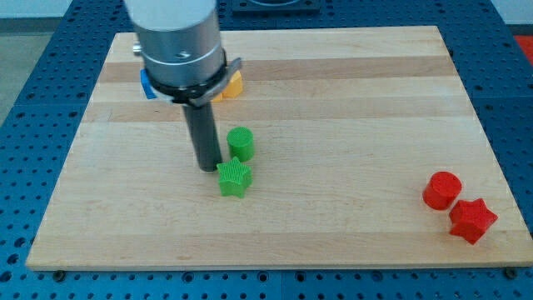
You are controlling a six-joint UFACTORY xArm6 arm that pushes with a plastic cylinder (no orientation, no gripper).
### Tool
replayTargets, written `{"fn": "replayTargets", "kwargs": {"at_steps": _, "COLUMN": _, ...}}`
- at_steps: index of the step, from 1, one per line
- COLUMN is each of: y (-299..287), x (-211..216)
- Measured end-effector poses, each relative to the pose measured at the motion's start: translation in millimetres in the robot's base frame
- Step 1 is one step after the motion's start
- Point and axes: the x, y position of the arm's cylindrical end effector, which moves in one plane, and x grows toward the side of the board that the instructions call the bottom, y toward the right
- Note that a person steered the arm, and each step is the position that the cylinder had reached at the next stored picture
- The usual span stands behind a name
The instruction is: Move green star and green circle to center
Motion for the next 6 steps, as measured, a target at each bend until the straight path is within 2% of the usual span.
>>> {"fn": "replayTargets", "kwargs": {"at_steps": 2, "y": -10, "x": 109}}
{"fn": "replayTargets", "kwargs": {"at_steps": 3, "y": 17, "x": 99}}
{"fn": "replayTargets", "kwargs": {"at_steps": 4, "y": 26, "x": 13}}
{"fn": "replayTargets", "kwargs": {"at_steps": 6, "y": 39, "x": -45}}
